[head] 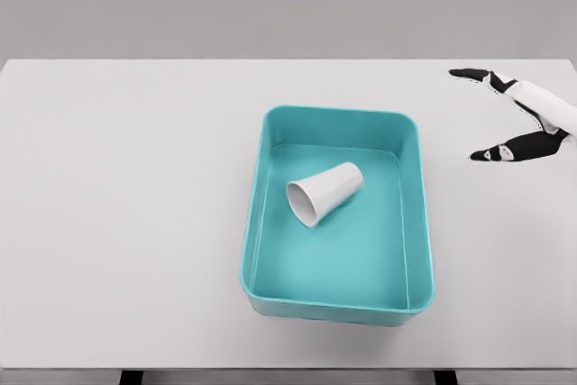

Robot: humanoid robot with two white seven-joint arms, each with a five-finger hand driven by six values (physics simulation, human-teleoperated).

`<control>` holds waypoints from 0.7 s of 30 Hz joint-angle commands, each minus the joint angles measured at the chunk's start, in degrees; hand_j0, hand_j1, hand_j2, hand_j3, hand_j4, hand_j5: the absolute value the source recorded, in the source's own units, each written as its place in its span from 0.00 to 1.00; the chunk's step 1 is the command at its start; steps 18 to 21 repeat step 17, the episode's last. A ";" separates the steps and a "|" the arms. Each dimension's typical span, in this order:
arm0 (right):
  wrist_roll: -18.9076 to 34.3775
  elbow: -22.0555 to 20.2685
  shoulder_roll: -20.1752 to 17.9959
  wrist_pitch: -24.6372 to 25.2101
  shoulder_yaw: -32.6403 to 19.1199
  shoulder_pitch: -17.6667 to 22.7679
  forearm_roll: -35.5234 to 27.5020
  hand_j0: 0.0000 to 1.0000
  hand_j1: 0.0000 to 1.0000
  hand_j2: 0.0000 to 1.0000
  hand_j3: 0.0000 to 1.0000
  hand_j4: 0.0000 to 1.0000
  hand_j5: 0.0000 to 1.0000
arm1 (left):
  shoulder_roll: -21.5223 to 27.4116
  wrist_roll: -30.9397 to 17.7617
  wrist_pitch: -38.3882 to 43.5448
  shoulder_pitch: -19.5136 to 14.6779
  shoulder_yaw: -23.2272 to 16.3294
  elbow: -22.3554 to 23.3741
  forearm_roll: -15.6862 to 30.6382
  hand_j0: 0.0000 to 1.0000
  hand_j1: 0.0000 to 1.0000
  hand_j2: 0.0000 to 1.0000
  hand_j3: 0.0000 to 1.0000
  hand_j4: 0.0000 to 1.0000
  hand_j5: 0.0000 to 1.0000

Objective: Put the paper cup into the basket with your right arm

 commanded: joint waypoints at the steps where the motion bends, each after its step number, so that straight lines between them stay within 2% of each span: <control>1: -0.03 3.56 0.51 -0.04 -5.57 0.18 0.84 1.00 1.00 1.00 1.00 1.00 1.00 | 0.00 -0.01 0.00 0.00 -0.01 0.09 0.00 1.00 1.00 1.00 1.00 1.00 1.00; 6: -0.03 3.73 0.42 -0.04 -5.75 1.32 1.02 1.00 1.00 1.00 1.00 1.00 1.00 | 0.00 -0.01 0.00 0.00 -0.01 0.09 0.00 1.00 1.00 1.00 1.00 1.00 1.00; 9: -0.03 4.96 0.51 -0.04 -5.75 1.15 1.11 1.00 1.00 1.00 1.00 1.00 1.00 | 0.00 -0.01 0.00 0.00 -0.01 0.01 0.00 1.00 1.00 1.00 1.00 1.00 1.00; 21: -0.03 4.88 0.42 -0.04 -5.83 0.97 1.11 1.00 1.00 1.00 1.00 1.00 1.00 | 0.00 -0.01 0.00 0.00 -0.10 0.01 0.00 1.00 1.00 1.00 1.00 1.00 1.00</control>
